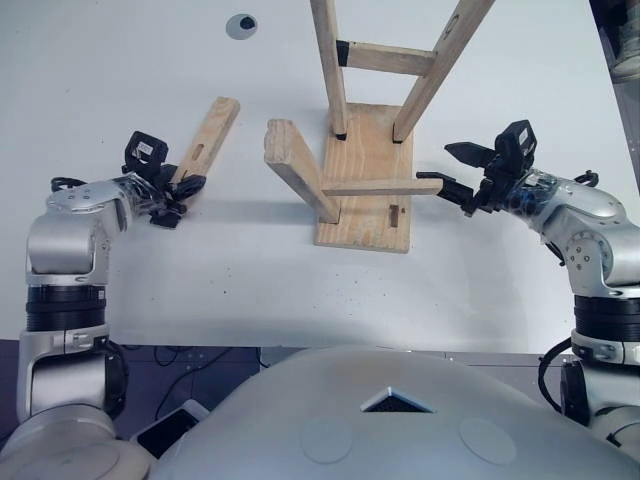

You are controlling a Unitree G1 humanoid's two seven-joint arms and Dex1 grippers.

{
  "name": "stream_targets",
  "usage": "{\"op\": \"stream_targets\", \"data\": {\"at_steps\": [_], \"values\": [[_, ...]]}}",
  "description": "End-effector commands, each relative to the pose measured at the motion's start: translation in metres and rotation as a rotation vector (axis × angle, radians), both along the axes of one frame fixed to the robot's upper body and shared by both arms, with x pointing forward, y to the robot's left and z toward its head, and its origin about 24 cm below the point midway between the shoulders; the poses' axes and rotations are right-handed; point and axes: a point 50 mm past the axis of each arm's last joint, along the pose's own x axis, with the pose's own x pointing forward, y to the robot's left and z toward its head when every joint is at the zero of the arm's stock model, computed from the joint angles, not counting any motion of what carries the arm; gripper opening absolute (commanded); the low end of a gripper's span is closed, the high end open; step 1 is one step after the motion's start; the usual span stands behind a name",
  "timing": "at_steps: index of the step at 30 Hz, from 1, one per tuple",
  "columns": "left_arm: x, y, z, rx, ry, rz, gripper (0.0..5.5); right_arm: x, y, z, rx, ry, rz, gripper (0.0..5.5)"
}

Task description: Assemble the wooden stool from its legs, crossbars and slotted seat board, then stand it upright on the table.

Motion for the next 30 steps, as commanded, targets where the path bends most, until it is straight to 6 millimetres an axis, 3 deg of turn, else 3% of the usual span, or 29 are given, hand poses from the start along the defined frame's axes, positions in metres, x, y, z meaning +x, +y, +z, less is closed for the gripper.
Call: {"op": "stream_targets", "data": {"at_steps": [1,3,6,8,11,13,15,18,21,30], "values": [[0.005,-0.008,0.008,-0.032,-0.131,-0.137,1.98,0.01,-0.002,0.009,-0.003,-0.055,-0.021,4.31],[0.031,-0.012,0.047,-0.133,-0.361,-0.158,1.98,0.022,-0.009,0.022,0.017,-0.12,-0.077,4.31],[0.05,-0.028,0.132,-0.486,-0.721,-0.322,1.98,0.039,-0.017,0.061,0.133,-0.248,-0.109,4.31],[0.043,-0.041,0.169,-0.732,-0.762,-0.489,1.98,0.043,-0.012,0.101,0.294,-0.348,-0.029,4.31],[0.032,-0.067,0.196,-0.992,-0.642,-0.719,1.98,0.044,0.019,0.165,0.58,-0.47,0.171,4.31],[0.029,-0.084,0.198,-1.068,-0.541,-0.813,1.98,0.04,0.048,0.183,0.665,-0.481,0.297,4.31],[0.03,-0.099,0.19,-1.046,-0.46,-0.873,1.98,0.036,0.077,0.184,0.662,-0.461,0.391,4.31],[0.033,-0.114,0.182,-1.017,-0.397,-0.936,1.98,0.034,0.099,0.18,0.668,-0.425,0.455,4.31],[0.035,-0.122,0.177,-0.991,-0.37,-0.976,1.98,0.033,0.111,0.179,0.686,-0.394,0.488,4.31],[0.036,-0.127,0.182,-1.075,-0.353,-0.989,1.98,0.031,0.11,0.179,0.759,-0.339,0.514,2.95]]}}
